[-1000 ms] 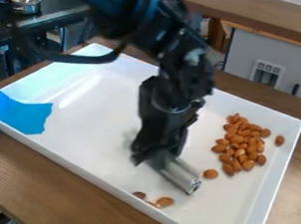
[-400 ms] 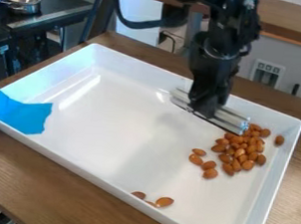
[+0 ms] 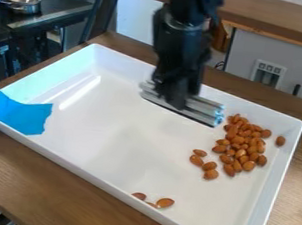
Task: Sweep into pile
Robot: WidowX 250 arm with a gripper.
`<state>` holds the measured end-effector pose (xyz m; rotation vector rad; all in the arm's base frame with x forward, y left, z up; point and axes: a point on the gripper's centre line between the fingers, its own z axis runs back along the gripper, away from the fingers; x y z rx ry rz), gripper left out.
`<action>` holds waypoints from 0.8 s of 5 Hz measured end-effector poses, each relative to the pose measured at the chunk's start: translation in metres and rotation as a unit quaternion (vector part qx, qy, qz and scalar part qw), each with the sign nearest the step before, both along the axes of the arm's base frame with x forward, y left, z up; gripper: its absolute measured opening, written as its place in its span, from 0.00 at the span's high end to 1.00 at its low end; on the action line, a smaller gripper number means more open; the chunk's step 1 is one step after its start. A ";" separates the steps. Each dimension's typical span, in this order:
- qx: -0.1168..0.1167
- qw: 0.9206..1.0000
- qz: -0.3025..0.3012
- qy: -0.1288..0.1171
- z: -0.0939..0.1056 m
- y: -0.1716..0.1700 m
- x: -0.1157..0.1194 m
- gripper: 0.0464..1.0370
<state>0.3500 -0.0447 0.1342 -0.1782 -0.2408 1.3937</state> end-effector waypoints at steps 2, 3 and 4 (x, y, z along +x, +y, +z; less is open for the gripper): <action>0.019 0.996 -0.022 0.082 -0.030 0.005 -0.054 0.69; 0.029 0.994 -0.021 0.106 -0.049 0.001 -0.072 0.69; 0.035 0.992 -0.023 0.121 -0.058 -0.011 -0.083 0.69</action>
